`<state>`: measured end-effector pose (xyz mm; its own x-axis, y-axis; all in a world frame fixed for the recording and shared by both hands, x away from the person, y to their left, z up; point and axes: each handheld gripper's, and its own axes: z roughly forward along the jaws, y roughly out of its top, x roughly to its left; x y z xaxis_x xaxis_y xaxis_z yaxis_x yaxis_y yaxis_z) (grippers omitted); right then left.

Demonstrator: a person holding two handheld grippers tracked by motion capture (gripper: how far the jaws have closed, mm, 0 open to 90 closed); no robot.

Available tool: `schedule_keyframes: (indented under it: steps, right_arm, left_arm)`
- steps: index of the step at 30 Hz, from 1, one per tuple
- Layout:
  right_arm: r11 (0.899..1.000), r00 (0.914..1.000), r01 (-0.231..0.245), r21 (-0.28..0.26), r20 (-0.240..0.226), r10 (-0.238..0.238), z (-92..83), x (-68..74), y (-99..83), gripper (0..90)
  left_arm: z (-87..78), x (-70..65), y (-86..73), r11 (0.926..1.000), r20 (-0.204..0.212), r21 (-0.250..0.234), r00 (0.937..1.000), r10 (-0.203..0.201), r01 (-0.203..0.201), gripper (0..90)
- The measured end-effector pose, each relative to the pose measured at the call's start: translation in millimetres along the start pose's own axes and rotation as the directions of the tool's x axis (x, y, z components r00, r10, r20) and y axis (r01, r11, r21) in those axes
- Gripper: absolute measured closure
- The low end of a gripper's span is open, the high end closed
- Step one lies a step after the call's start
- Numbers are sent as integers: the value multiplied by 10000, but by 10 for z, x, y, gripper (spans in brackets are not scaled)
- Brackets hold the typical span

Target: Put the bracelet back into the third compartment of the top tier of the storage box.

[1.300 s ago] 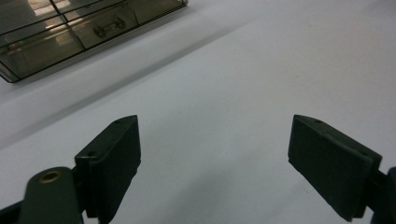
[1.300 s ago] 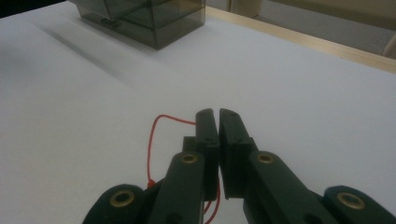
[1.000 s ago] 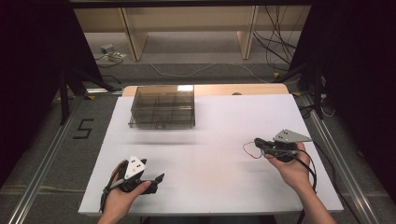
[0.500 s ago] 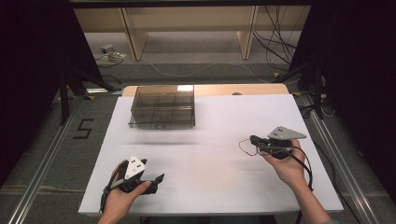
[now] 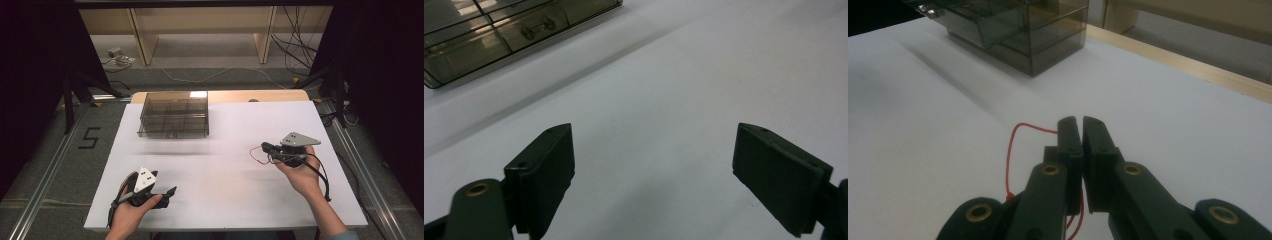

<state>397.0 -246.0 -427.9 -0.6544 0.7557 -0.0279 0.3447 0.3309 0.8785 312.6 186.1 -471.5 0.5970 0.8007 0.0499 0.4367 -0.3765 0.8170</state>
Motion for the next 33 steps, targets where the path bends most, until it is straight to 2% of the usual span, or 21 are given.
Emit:
schedule_keyframes:
  steps: [33]
  right_arm:
    - [9993,9986,300,-242,-423,-310,314,163,309,871]
  left_arm:
    - [9,-9,5,10000,77,-6,10000,34,-34,170]
